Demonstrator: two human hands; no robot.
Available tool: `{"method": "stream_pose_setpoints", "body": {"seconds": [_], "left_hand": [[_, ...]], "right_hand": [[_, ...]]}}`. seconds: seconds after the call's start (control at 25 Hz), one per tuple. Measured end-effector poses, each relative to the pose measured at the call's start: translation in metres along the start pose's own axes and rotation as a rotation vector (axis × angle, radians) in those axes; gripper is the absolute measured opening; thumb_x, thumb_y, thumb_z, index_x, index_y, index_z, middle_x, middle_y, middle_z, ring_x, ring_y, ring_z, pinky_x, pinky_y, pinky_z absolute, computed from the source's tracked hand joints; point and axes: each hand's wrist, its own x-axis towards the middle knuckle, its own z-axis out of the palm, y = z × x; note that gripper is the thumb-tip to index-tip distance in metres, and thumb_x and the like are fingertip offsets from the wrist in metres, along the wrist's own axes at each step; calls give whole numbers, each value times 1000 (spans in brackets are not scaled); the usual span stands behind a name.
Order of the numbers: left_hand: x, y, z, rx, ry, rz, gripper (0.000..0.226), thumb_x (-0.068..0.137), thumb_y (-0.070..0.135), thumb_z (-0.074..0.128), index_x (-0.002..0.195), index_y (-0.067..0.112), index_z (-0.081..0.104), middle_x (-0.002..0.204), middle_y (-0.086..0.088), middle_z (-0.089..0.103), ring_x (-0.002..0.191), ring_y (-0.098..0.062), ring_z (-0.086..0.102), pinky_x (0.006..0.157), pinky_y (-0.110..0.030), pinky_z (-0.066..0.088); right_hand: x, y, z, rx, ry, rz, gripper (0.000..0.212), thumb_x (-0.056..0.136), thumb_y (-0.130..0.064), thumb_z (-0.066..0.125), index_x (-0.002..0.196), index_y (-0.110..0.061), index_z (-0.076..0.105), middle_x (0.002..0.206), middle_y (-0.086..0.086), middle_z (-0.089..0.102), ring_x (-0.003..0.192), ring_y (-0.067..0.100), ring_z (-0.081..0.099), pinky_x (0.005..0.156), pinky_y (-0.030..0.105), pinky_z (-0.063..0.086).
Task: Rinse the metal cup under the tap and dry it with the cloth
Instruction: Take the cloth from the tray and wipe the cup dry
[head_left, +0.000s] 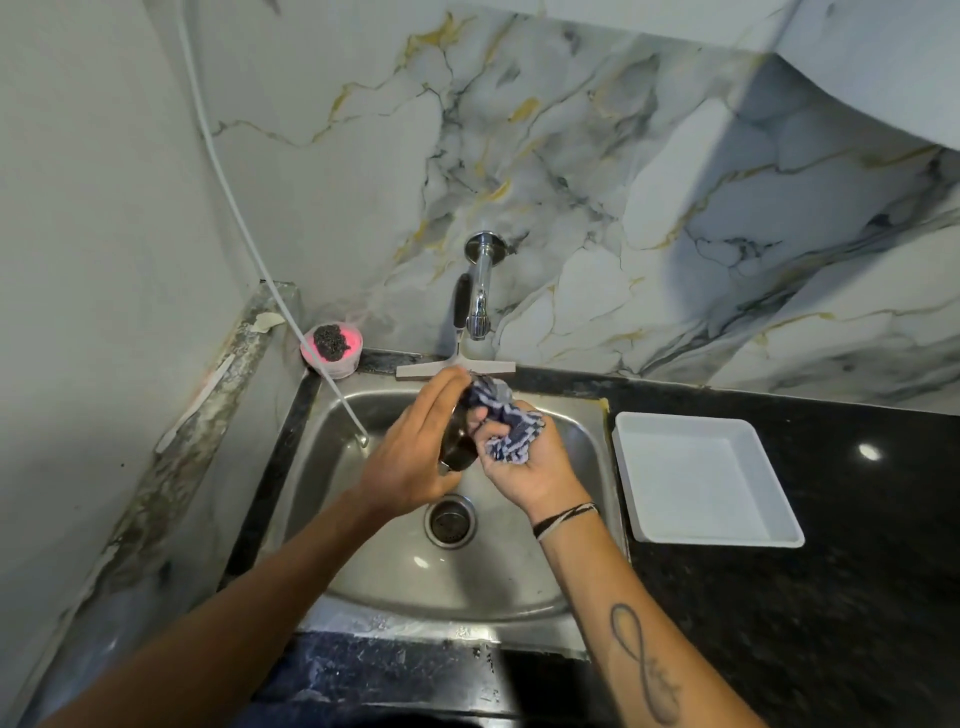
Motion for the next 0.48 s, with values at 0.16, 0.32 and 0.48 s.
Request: {"method": "stream_pose_setpoints", "body": {"seconds": [0.16, 0.32, 0.48], "left_hand": [[7, 15, 9, -526, 256, -579, 113, 68, 16, 104, 162, 20, 41, 158, 2, 51, 140, -16, 54, 115, -26, 48], [20, 19, 24, -1252, 318, -825, 55, 89, 15, 84, 136, -8, 66, 136, -32, 71, 132, -49, 67, 124, -53, 48], [20, 36, 40, -1484, 359, -958, 18, 107, 21, 64, 107, 19, 81, 125, -13, 78, 113, -29, 76, 117, -42, 53]], "right_hand": [[-3, -10, -11, -214, 322, -540, 27, 109, -5, 48, 127, -4, 69, 117, 15, 74, 84, 22, 69, 62, 25, 65], [-23, -4, -44, -1699, 42, -1157, 74, 96, 12, 56, 156, -32, 53, 155, -8, 60, 102, 16, 62, 85, 19, 58], [-15, -14, -23, -2025, 251, -1245, 82, 93, 14, 55, 163, -26, 43, 167, 2, 46, 120, 27, 51, 106, 40, 55]]}}
